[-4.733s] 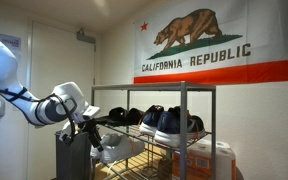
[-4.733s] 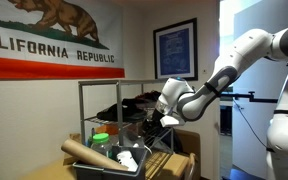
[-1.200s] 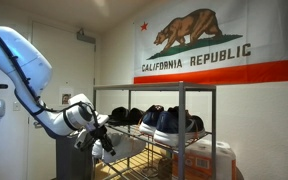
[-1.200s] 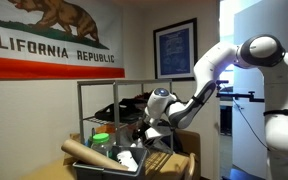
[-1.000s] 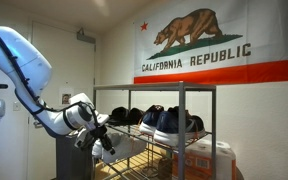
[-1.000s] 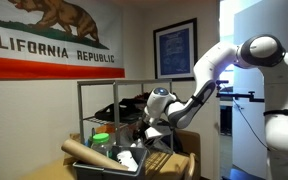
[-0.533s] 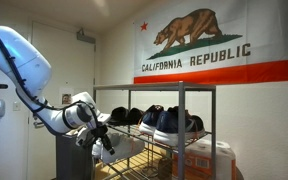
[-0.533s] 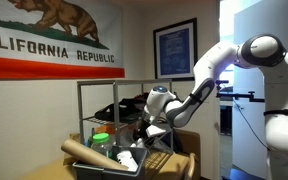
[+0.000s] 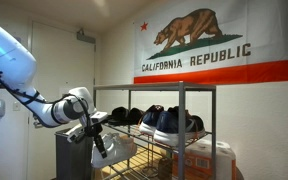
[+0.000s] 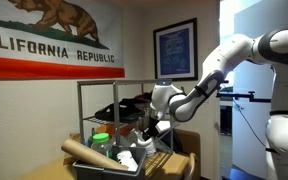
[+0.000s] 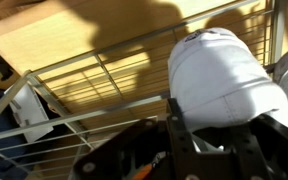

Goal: Pick up the right white tennis shoe from the third shelf and put it on the topmost shelf

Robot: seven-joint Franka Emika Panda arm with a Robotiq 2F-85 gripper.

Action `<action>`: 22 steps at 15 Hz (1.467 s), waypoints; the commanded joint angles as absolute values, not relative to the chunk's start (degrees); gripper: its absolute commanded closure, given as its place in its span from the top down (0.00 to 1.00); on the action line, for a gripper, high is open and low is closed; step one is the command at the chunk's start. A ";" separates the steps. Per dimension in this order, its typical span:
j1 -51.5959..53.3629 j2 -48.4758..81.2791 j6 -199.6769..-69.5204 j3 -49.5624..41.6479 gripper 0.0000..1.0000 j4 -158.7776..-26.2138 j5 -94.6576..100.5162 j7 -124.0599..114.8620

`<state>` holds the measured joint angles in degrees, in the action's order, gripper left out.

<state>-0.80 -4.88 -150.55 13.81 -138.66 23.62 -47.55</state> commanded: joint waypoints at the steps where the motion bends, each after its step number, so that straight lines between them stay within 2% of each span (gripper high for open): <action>1: 0.97 -13.49 -144.95 11.43 0.02 -144.02 22.51 -45.45; 22: -3.83 -40.39 -125.86 10.57 0.02 -154.92 22.74 -42.64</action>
